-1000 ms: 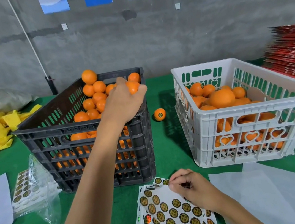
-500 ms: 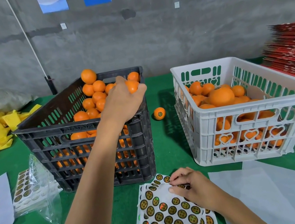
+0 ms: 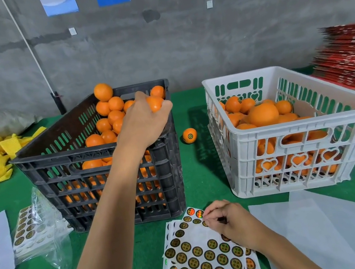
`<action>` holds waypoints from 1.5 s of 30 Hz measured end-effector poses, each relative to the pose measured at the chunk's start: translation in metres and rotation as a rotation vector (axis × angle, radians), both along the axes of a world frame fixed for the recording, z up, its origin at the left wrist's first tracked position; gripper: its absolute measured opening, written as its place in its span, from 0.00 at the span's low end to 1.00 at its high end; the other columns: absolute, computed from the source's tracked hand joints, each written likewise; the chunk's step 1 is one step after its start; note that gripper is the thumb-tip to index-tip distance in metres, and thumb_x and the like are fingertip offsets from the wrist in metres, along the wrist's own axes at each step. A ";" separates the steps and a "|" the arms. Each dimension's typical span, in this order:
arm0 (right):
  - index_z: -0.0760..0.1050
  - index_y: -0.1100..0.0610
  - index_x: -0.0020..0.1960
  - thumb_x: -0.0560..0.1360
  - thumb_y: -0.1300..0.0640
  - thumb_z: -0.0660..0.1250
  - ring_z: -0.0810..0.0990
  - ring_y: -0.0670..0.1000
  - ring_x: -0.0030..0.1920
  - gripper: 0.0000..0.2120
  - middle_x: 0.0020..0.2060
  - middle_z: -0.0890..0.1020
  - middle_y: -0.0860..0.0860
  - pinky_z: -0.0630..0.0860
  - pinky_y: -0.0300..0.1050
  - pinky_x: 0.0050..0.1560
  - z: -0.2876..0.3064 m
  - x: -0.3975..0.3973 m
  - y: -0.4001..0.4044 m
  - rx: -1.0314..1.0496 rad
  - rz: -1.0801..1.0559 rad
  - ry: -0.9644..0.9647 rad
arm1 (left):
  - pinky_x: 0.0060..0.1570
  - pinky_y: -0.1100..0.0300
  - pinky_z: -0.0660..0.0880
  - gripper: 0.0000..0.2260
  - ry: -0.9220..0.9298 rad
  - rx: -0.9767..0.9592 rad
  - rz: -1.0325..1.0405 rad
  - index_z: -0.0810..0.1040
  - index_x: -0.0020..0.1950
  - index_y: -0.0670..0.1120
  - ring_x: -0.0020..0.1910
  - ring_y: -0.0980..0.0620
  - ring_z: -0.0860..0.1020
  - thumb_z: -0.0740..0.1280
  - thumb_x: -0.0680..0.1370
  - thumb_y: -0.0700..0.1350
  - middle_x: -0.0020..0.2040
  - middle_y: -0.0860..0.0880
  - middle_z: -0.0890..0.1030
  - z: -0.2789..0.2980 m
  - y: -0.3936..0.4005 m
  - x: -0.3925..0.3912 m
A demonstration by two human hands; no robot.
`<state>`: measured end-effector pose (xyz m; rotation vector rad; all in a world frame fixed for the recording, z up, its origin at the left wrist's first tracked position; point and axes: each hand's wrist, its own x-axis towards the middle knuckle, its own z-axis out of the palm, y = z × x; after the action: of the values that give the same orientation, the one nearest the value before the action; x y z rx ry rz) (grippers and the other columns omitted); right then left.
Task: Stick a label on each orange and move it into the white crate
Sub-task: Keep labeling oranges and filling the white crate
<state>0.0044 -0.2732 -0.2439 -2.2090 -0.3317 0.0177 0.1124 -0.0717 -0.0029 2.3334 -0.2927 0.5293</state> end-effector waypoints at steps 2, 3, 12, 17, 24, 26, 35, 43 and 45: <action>0.86 0.47 0.56 0.79 0.44 0.71 0.76 0.38 0.61 0.11 0.56 0.79 0.33 0.71 0.32 0.62 0.002 -0.001 -0.002 -0.010 0.024 0.004 | 0.35 0.60 0.65 0.25 -0.001 0.000 0.003 0.67 0.71 0.44 0.45 0.51 0.74 0.61 0.81 0.60 0.45 0.54 0.72 -0.001 0.000 0.000; 0.85 0.48 0.60 0.77 0.40 0.71 0.75 0.37 0.62 0.16 0.57 0.78 0.33 0.68 0.28 0.63 0.003 -0.002 -0.003 -0.013 0.033 0.010 | 0.35 0.60 0.65 0.25 0.000 0.000 0.004 0.67 0.71 0.44 0.44 0.52 0.73 0.61 0.81 0.60 0.45 0.54 0.72 -0.001 0.000 0.000; 0.84 0.49 0.62 0.81 0.43 0.66 0.70 0.36 0.61 0.16 0.57 0.75 0.34 0.63 0.29 0.65 0.011 -0.005 -0.002 -0.207 0.080 -0.081 | 0.34 0.60 0.64 0.28 0.005 0.006 0.007 0.66 0.73 0.44 0.50 0.46 0.74 0.61 0.81 0.61 0.51 0.49 0.74 -0.001 0.000 0.000; 0.83 0.49 0.63 0.83 0.42 0.62 0.70 0.37 0.59 0.18 0.60 0.74 0.35 0.67 0.35 0.66 0.017 -0.006 0.000 -0.336 0.108 -0.136 | 0.34 0.60 0.65 0.28 0.009 0.014 0.013 0.66 0.73 0.43 0.49 0.46 0.73 0.61 0.81 0.61 0.52 0.48 0.73 0.000 0.000 0.000; 0.76 0.49 0.72 0.79 0.33 0.63 0.68 0.40 0.62 0.28 0.64 0.70 0.35 0.64 0.42 0.72 0.011 -0.010 0.000 -0.285 0.062 -0.089 | 0.38 0.54 0.68 0.25 0.014 0.003 0.006 0.68 0.69 0.44 0.50 0.46 0.75 0.61 0.81 0.61 0.53 0.47 0.75 0.000 0.000 -0.003; 0.79 0.47 0.68 0.78 0.34 0.65 0.68 0.41 0.62 0.25 0.62 0.72 0.34 0.64 0.45 0.72 0.010 -0.008 0.002 -0.264 0.020 -0.076 | 0.35 0.59 0.66 0.24 0.010 0.007 0.005 0.68 0.69 0.45 0.49 0.47 0.75 0.62 0.81 0.61 0.52 0.48 0.75 0.000 0.000 -0.003; 0.81 0.41 0.51 0.77 0.41 0.72 0.73 0.43 0.57 0.07 0.51 0.78 0.37 0.72 0.48 0.64 0.007 -0.003 0.001 -0.115 -0.075 0.015 | 0.34 0.60 0.65 0.23 -0.004 -0.004 0.001 0.68 0.67 0.45 0.42 0.57 0.73 0.62 0.81 0.61 0.44 0.57 0.71 -0.001 0.000 -0.001; 0.74 0.42 0.71 0.69 0.20 0.59 0.68 0.45 0.60 0.39 0.56 0.70 0.40 0.65 0.45 0.67 0.030 -0.010 -0.003 -0.451 -0.012 -0.013 | 0.34 0.59 0.66 0.24 -0.020 0.006 0.004 0.68 0.68 0.44 0.41 0.58 0.72 0.62 0.81 0.60 0.44 0.57 0.71 -0.001 0.001 0.000; 0.75 0.42 0.70 0.64 0.16 0.60 0.69 0.45 0.62 0.44 0.58 0.71 0.40 0.66 0.45 0.66 0.039 -0.012 -0.013 -0.467 -0.009 0.052 | 0.34 0.58 0.66 0.24 -0.018 0.005 0.001 0.68 0.68 0.44 0.41 0.59 0.71 0.61 0.81 0.60 0.44 0.57 0.71 -0.001 0.001 -0.001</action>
<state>-0.0080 -0.2862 -0.2048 -2.6664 -0.3117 0.1628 0.1118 -0.0706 -0.0034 2.3353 -0.3017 0.5508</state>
